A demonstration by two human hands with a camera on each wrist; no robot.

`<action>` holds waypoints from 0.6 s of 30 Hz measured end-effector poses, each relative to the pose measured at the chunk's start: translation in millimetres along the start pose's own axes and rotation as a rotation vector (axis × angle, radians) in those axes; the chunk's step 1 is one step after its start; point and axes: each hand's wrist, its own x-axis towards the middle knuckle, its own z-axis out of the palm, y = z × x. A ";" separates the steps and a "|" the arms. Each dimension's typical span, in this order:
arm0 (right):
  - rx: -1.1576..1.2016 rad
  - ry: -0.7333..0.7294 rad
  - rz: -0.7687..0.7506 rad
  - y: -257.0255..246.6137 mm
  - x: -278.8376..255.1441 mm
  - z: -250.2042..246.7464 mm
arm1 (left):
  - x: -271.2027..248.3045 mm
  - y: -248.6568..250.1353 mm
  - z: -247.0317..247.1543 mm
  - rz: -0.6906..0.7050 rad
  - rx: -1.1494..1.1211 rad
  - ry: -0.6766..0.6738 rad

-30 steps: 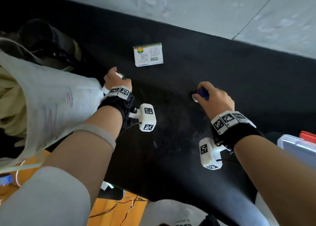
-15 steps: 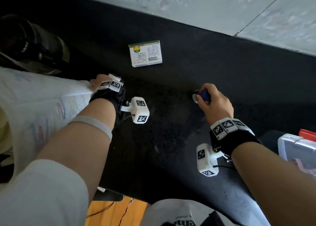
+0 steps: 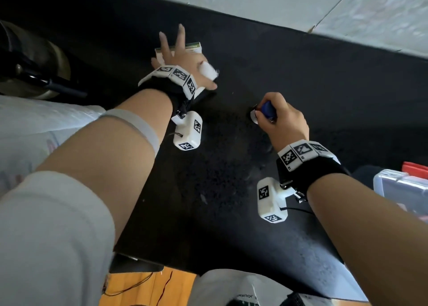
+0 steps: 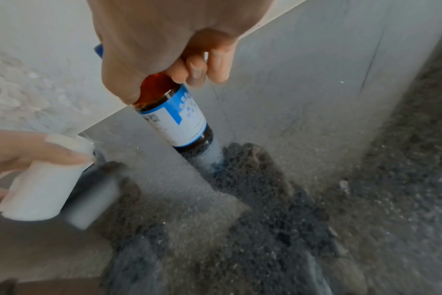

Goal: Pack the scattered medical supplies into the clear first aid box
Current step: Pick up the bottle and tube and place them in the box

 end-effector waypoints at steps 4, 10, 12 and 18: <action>0.006 -0.011 0.004 0.7 0.5 -1.2 | -3.6 -1.1 10.0 0.027 0.148 -0.112; -0.034 -0.051 0.034 -5.8 -0.7 -7.3 | -43.1 1.4 34.8 -0.017 0.193 -0.181; -0.060 -0.075 0.048 -7.8 -2.9 -10.2 | -64.2 2.1 48.7 -0.008 0.205 -0.207; -0.106 -0.118 0.127 1.5 -35.8 -20.5 | -126.8 7.8 81.9 -0.007 0.017 -0.240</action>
